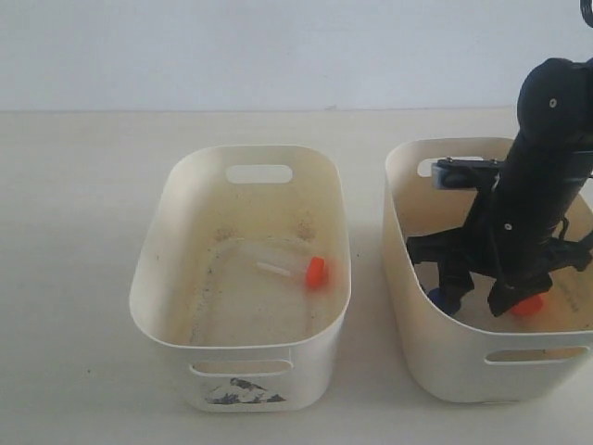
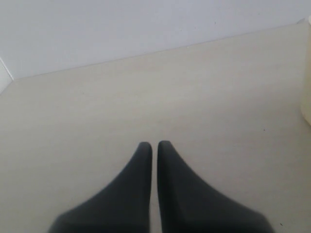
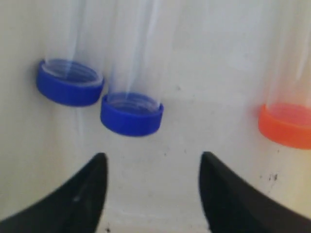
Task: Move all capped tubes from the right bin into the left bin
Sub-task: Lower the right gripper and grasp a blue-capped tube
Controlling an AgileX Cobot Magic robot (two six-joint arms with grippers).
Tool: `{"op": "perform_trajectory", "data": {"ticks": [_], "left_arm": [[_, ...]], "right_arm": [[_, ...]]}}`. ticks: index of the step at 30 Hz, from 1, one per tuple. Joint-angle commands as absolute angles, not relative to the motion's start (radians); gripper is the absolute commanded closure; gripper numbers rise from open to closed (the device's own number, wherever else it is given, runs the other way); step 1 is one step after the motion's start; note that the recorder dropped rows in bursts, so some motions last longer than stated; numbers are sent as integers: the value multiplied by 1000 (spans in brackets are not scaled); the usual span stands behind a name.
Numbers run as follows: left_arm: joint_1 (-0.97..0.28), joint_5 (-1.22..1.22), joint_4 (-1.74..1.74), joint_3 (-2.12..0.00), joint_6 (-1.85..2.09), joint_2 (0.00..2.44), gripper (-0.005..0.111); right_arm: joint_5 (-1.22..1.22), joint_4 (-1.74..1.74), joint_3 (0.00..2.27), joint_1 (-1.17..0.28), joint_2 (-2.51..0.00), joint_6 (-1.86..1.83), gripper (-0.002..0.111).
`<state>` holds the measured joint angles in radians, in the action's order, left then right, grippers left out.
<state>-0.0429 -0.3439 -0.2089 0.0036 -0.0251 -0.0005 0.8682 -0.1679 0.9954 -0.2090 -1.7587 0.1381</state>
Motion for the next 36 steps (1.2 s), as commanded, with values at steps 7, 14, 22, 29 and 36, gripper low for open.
{"op": "perform_trajectory", "data": {"ticks": [7, 14, 22, 29, 36], "left_arm": [[-44, -340, -206, 0, -35, 0, 102], [-44, -340, -206, 0, -35, 0, 102], [-44, -340, -206, 0, -35, 0, 102], [-44, -340, -206, 0, -35, 0, 102], [-44, -340, -206, 0, -35, 0, 102]], "right_arm": [[737, -193, 1005, -202, -1756, 142, 45], [703, -193, 1005, -202, -1823, 142, 45], [718, -193, 1005, -202, -1887, 155, 79], [815, -169, 1019, -202, -1803, 121, 108], [941, -151, 1085, -202, -1585, 121, 108]]}}
